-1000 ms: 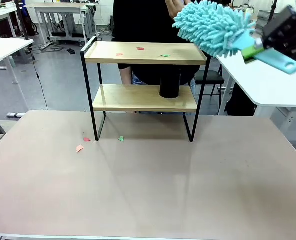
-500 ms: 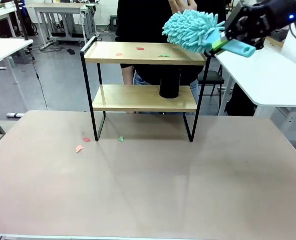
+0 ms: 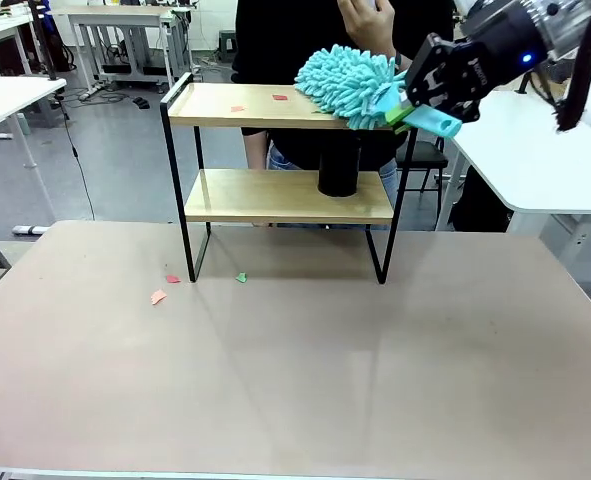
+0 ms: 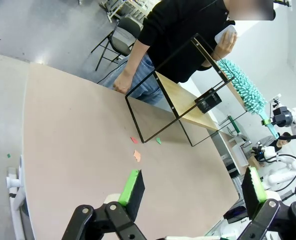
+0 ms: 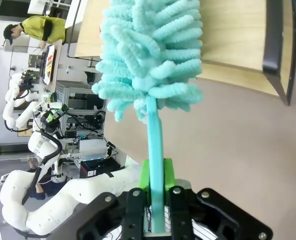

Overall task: Clean the shelf.
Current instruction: Clean the remaining tier of the Shelf with the Duster once objects are removed.

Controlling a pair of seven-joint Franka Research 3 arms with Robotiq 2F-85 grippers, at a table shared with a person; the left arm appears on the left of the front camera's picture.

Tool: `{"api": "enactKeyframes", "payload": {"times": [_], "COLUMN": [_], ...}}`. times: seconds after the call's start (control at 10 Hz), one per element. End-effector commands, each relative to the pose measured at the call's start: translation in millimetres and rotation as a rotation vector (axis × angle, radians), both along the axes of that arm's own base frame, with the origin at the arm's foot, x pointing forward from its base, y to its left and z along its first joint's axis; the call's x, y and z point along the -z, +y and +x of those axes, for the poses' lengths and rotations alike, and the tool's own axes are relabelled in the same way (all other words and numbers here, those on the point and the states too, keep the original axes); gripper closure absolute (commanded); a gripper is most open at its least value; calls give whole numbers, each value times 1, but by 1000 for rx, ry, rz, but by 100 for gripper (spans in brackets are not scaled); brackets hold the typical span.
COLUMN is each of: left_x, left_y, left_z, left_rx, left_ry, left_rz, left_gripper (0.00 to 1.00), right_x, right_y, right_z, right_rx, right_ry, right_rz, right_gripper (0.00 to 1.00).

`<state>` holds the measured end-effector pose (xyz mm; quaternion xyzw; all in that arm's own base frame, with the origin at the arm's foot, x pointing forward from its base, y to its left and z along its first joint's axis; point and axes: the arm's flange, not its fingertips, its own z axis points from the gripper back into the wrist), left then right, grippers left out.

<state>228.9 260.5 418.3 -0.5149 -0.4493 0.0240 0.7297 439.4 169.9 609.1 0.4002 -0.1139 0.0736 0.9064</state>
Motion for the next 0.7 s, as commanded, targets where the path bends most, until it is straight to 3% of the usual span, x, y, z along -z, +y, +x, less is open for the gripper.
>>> {"api": "enactKeyframes", "payload": {"times": [0.0,0.4,0.6], "left_x": [-1,-1,-1], "left_y": [-1,-1,-1], "left_z": [1,1,1], "left_rx": [-2,-2,-2], "left_ry": [-30,-30,-30], "left_rz": [1,1,1], "left_gripper": [0,0,0], "right_x": [3,6,-1], "right_y": [9,36,38], "right_z": [11,27,31], "right_rx": [-59,-222,-365], "right_ry": [0,8,17], "right_rz": [30,-3,-60], "right_gripper": [88,88,88]}}
